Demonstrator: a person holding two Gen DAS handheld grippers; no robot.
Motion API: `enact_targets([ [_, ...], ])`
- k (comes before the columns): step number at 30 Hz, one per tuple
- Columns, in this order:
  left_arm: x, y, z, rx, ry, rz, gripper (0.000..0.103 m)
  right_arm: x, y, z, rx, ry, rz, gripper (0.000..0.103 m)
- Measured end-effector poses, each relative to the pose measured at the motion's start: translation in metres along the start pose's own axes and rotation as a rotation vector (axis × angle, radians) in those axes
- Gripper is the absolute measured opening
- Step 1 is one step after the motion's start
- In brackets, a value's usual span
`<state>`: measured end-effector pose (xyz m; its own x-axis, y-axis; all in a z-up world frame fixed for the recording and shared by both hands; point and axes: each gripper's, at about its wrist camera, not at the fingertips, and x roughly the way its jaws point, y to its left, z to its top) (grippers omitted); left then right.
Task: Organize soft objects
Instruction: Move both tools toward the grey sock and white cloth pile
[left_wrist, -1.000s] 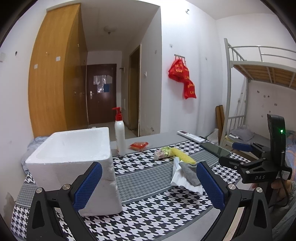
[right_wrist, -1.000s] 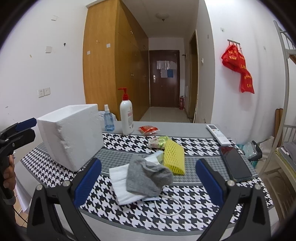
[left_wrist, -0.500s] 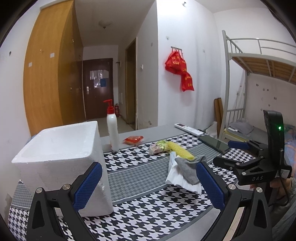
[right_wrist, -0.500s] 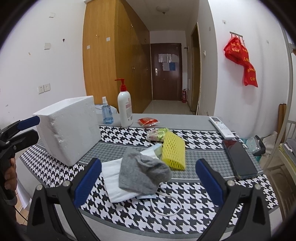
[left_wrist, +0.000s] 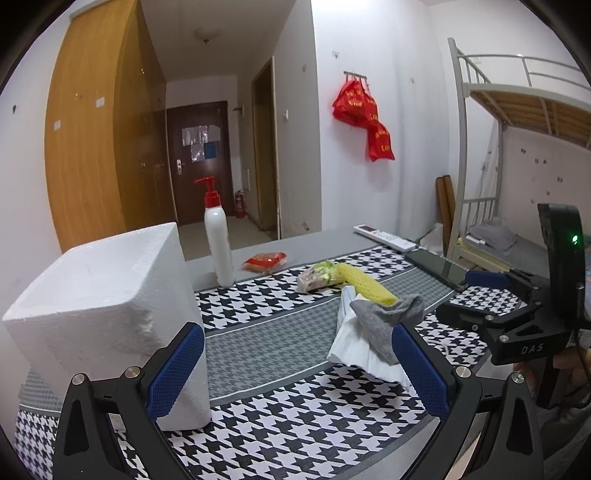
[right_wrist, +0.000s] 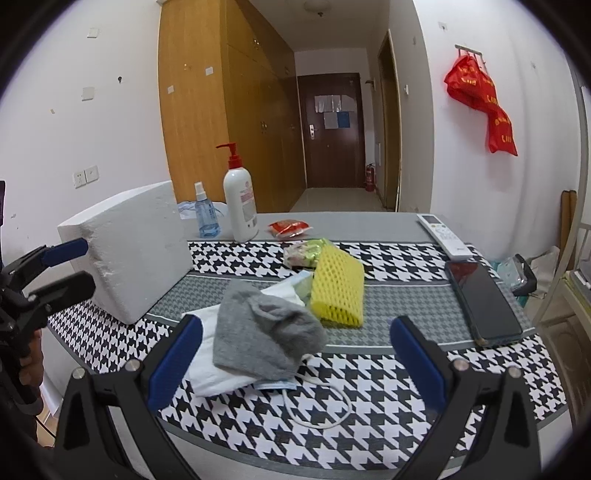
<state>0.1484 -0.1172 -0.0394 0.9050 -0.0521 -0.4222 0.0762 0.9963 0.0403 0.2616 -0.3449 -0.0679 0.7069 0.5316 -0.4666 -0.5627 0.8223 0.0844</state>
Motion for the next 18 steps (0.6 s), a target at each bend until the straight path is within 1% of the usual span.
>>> enact_targets([
  [4,0.012,-0.004,-0.003,0.002,0.026,0.017,0.102,0.007,-0.003,-0.001,0.001,0.020,0.016,0.103],
  [9,0.025,-0.007,-0.006,-0.007,0.061,0.012,0.102,0.017,-0.002,-0.002,-0.017,0.045,0.042,0.103],
  [12,0.031,-0.010,-0.008,-0.006,0.080,-0.007,0.102,0.022,-0.004,-0.003,-0.017,0.059,0.052,0.103],
  [18,0.044,-0.010,-0.011,0.003,0.110,0.016,0.102,0.033,-0.006,-0.004,-0.017,0.083,0.072,0.103],
])
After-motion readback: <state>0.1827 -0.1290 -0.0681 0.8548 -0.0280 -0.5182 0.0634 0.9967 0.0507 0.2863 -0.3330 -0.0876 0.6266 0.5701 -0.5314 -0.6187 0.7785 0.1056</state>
